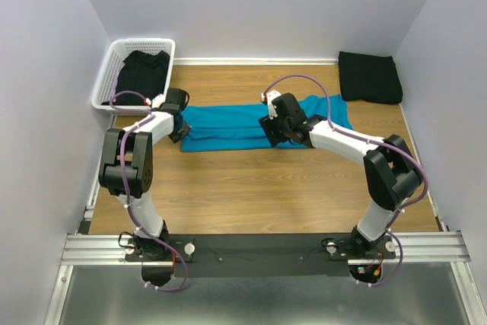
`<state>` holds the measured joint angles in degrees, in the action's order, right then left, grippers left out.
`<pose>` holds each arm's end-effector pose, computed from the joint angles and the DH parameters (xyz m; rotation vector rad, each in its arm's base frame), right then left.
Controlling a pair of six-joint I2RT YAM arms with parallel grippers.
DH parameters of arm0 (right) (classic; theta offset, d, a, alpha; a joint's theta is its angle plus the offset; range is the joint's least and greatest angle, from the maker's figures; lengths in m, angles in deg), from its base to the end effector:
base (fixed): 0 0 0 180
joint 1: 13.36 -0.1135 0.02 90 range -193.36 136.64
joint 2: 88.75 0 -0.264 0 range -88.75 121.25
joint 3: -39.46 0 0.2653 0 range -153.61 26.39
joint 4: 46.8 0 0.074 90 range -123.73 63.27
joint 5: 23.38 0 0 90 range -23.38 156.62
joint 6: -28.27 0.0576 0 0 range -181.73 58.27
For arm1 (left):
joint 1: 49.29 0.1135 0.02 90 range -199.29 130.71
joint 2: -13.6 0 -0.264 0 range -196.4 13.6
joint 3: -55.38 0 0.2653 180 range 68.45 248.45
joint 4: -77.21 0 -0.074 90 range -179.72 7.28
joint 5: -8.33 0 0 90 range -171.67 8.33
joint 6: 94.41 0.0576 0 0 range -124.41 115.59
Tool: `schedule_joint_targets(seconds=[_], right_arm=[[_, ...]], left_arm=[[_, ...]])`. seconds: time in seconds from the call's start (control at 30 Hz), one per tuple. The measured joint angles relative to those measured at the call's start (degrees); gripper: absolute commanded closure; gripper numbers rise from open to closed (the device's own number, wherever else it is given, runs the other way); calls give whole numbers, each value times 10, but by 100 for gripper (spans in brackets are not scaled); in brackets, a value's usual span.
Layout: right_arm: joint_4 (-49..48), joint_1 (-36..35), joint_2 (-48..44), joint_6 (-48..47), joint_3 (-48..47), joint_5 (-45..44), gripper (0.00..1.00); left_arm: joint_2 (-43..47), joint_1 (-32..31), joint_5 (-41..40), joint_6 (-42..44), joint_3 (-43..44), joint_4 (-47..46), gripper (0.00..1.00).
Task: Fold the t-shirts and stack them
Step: Fold the tshirt
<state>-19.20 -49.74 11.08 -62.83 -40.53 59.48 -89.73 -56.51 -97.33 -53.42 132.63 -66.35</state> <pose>0.3290 0.2335 0.1870 -0.7141 2.2861 0.1402 0.3778 -0.0322 0.1389 -1.0065 2.3918 0.0157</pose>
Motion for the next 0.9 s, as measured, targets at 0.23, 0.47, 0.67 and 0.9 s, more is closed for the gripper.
schedule_joint_targets(seconds=[0.23,0.47,0.67,0.9], right_arm=[[0,0,-1,0,10,0,29],[0,0,-1,0,11,0,29],[0,0,-1,0,15,0,29],[0,0,-1,1,15,2,29]], left_arm=[[9,5,5,7,-18,-32,55],[13,10,20,12,-29,-53,72],[13,11,23,16,-29,-57,93],[13,11,19,26,-9,-37,99]])
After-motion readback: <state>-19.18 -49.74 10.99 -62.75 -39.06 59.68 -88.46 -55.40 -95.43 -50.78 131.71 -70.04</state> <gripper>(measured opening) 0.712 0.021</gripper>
